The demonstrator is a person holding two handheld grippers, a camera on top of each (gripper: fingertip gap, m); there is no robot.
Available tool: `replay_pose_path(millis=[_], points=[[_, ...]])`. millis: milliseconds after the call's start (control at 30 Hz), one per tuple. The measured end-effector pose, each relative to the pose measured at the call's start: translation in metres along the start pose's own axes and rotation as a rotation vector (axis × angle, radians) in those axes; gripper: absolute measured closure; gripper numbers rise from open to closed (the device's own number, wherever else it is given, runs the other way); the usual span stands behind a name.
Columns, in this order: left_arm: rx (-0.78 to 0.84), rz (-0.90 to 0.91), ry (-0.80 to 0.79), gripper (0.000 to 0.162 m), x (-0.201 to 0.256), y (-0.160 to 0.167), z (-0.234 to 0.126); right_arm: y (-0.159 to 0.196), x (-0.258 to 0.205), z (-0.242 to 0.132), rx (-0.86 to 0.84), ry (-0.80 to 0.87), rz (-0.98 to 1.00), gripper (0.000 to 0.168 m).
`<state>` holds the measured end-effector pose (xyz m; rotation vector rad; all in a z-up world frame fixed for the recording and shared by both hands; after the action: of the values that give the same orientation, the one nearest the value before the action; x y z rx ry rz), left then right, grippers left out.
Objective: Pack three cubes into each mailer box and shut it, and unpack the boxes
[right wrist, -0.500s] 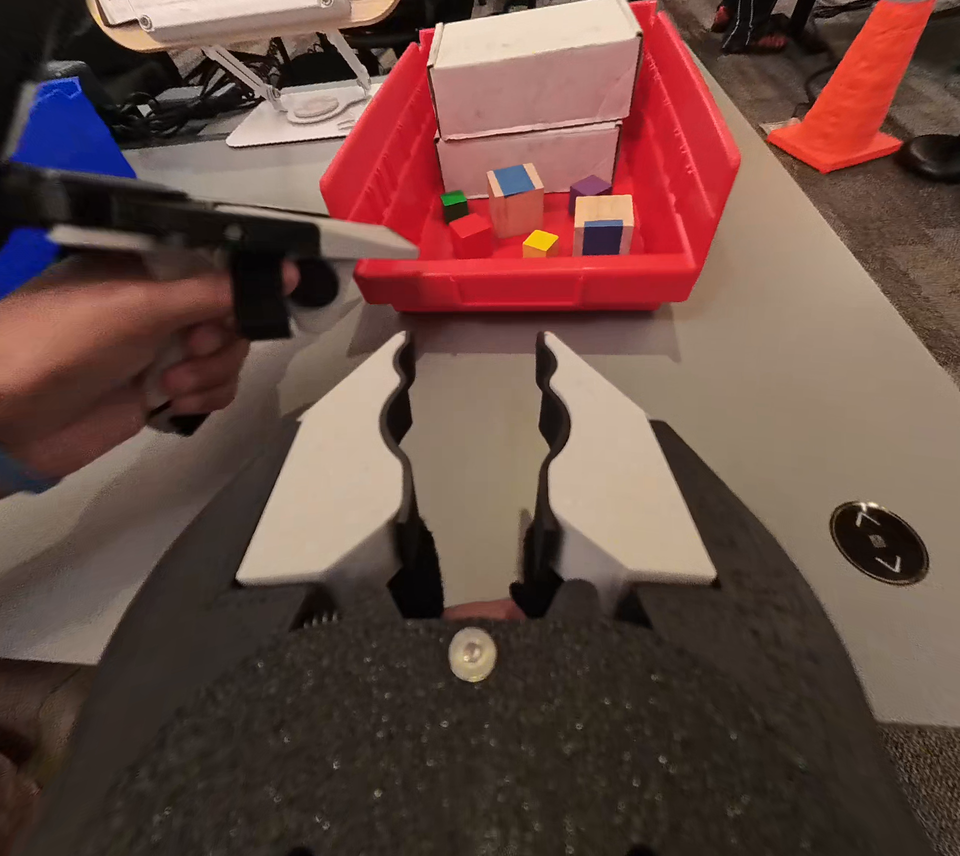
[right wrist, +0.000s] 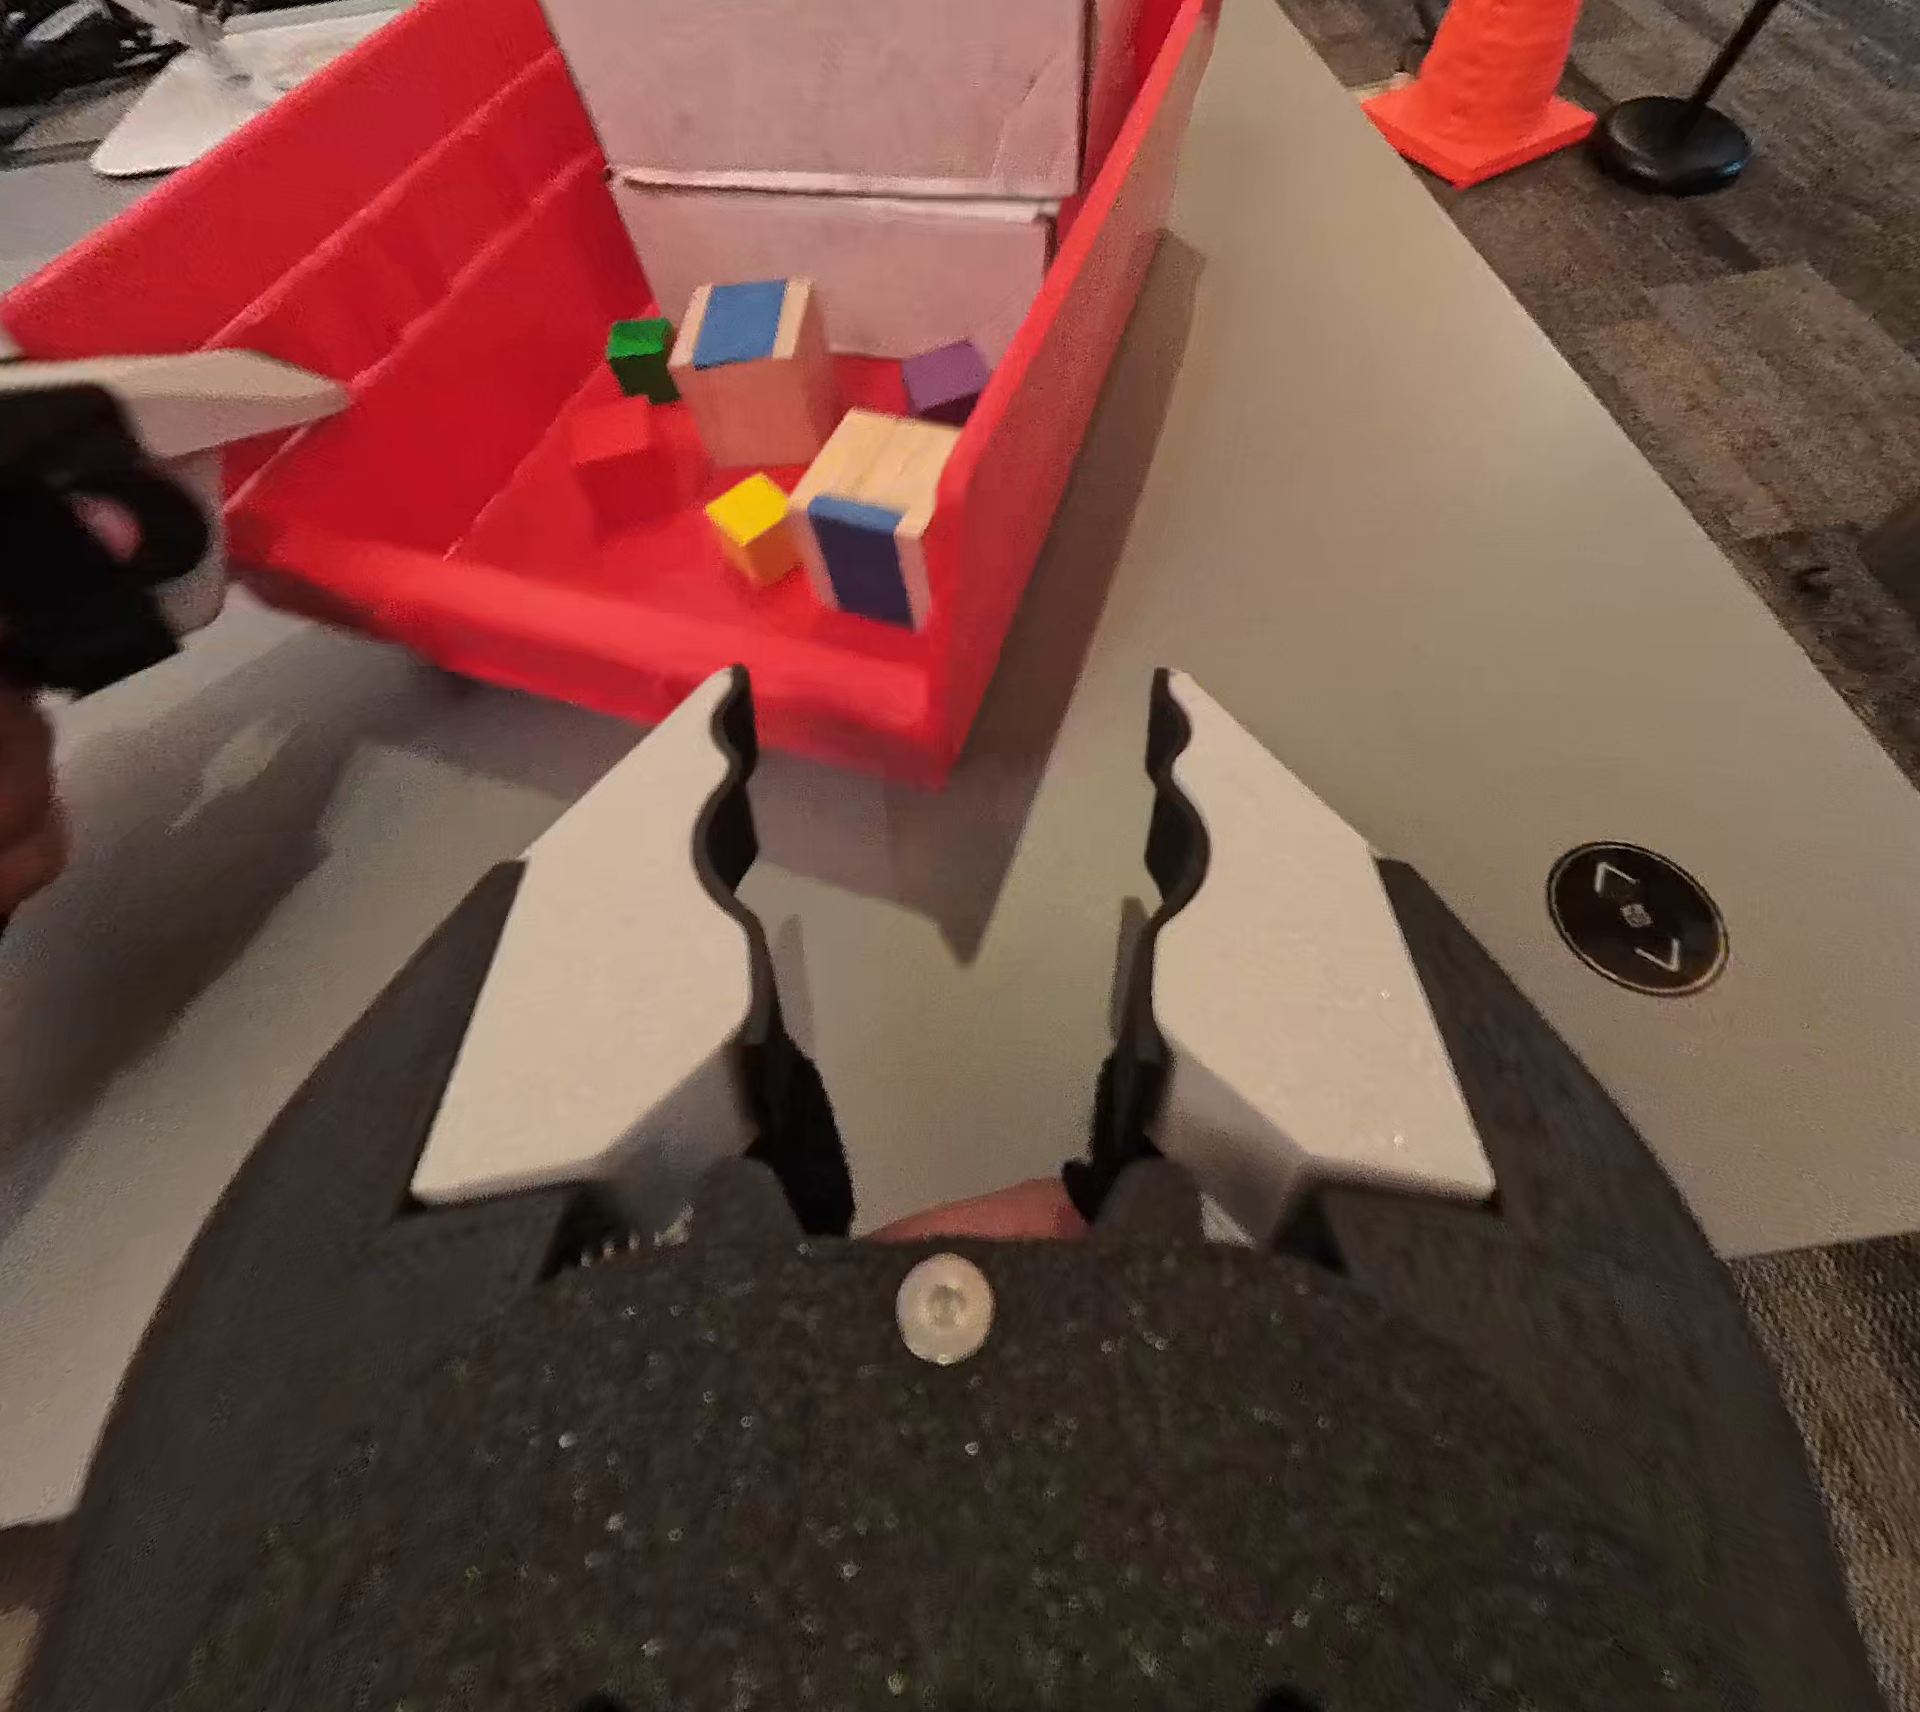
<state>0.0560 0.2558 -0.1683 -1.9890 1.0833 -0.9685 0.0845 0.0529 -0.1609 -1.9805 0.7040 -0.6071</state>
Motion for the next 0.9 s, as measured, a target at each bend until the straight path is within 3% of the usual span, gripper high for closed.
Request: replay_pose_path(millis=[100,133,167,267,300,333,667,900], points=[[-0.006,-0.021,0.035,0.161,0.001,0.011,-0.018,-0.001,-0.006,0.007,-0.013,0.016,0.019,0.097],[-0.005,-0.020,0.038,0.161,0.001,0.014,-0.024,-0.003,-0.008,0.009,-0.014,0.017,0.031,0.107],[-0.003,-0.017,0.038,0.161,0.000,0.017,-0.030,-0.004,-0.011,0.012,-0.017,0.019,0.047,0.135],[0.037,0.015,-0.020,0.162,-0.011,0.020,-0.051,-0.008,-0.021,0.015,-0.028,0.028,0.058,0.146],[0.064,0.015,-0.045,0.162,-0.017,0.018,-0.060,-0.011,-0.024,0.015,-0.035,0.062,0.060,0.160],[0.094,0.010,-0.068,0.162,-0.025,0.014,-0.069,-0.015,-0.031,0.017,-0.047,0.073,0.016,0.165],[0.242,-0.154,-0.323,0.162,-0.167,-0.036,-0.122,-0.101,-0.169,0.084,0.041,-0.112,-0.141,0.164],[0.140,-0.165,-0.422,0.161,-0.230,-0.016,-0.126,-0.094,-0.227,0.114,-0.003,-0.224,-0.242,0.164]])
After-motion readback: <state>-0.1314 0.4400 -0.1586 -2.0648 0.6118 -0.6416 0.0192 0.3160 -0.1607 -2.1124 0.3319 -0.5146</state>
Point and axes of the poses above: each gripper's, where its closed fingertips meet, z out along the fingers, y out of its underside, x = y × z across the jaws, the point moved 1 cm from there along -z, back along the fingers, and after that the axes turned 14 degrees about -z, right-handed, at the moved point
